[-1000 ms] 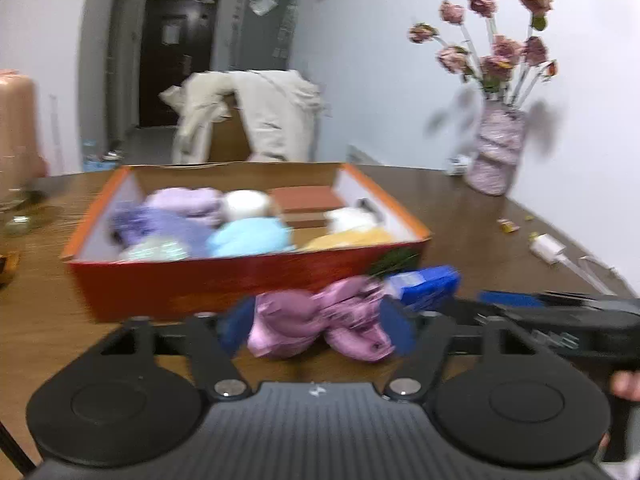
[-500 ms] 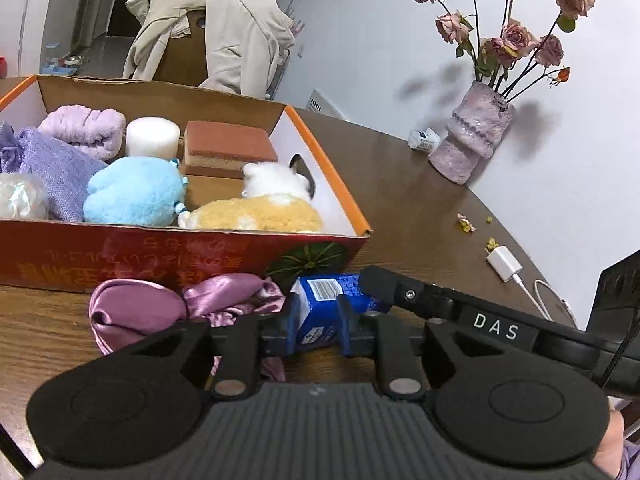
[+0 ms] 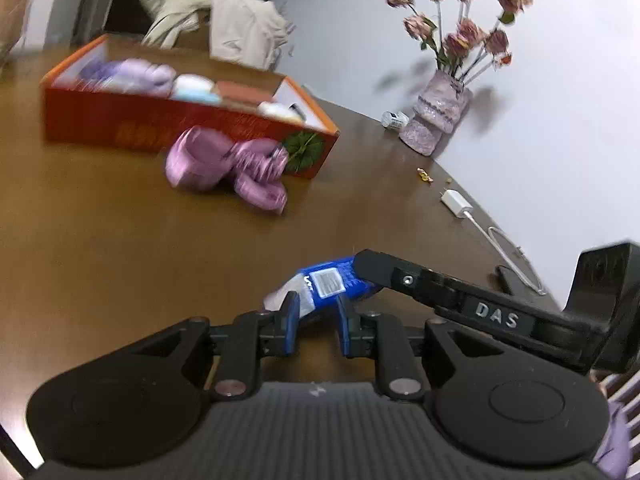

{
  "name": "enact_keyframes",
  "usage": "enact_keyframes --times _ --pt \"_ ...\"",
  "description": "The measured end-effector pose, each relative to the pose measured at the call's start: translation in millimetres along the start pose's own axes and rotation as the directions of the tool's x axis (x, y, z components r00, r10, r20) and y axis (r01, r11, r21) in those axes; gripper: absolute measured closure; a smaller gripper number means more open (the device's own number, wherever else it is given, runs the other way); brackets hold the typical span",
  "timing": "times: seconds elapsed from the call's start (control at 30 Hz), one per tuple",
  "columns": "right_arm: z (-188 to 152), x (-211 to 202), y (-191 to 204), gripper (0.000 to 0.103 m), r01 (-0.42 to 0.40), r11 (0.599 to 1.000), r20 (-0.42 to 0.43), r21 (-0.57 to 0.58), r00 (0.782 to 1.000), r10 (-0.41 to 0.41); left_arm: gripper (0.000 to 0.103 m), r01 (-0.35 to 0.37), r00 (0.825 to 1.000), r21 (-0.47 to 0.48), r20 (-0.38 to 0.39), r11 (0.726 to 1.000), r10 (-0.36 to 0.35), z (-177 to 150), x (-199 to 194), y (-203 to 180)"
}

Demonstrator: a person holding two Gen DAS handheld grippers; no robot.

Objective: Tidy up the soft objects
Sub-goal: 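Close both grippers on the blue milk carton and lift it, then carry the blue milk carton into the box and open both grippers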

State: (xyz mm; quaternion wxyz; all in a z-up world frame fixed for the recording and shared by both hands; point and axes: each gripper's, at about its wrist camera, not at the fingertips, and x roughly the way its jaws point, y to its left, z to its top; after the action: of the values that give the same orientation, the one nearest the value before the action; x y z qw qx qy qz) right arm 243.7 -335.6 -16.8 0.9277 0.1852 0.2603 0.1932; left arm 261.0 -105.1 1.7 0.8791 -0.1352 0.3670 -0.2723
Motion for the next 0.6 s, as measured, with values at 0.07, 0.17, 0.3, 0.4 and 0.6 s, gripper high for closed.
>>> enact_keyframes --times 0.07,0.17,0.3,0.4,0.6 --pt "-10.4 -12.3 11.7 0.073 -0.034 0.999 -0.030 -0.021 0.999 0.033 0.082 -0.004 1.000 -0.007 -0.002 1.000 0.004 -12.0 -16.3 1.6" --pt "-23.3 -27.7 20.8 0.071 -0.045 0.999 -0.059 -0.031 0.997 0.043 0.079 0.029 0.999 0.002 -0.022 1.000 -0.029 -23.3 -33.7 5.0" --pt "-27.1 -41.6 21.4 0.068 -0.012 1.000 -0.054 -0.019 0.998 0.011 0.068 0.024 1.000 -0.006 0.009 1.000 -0.024 -27.0 -45.6 7.7" --pt "-27.4 -40.5 19.0 0.068 -0.007 1.000 -0.055 0.007 0.998 0.007 0.066 0.010 1.000 -0.013 0.000 1.000 -0.010 -25.5 -38.3 5.1" --pt "-27.8 -24.2 18.5 0.068 0.017 1.000 -0.090 0.013 0.996 -0.016 0.064 -0.003 0.999 -0.062 -0.035 0.998 0.001 -32.4 -18.0 12.4"
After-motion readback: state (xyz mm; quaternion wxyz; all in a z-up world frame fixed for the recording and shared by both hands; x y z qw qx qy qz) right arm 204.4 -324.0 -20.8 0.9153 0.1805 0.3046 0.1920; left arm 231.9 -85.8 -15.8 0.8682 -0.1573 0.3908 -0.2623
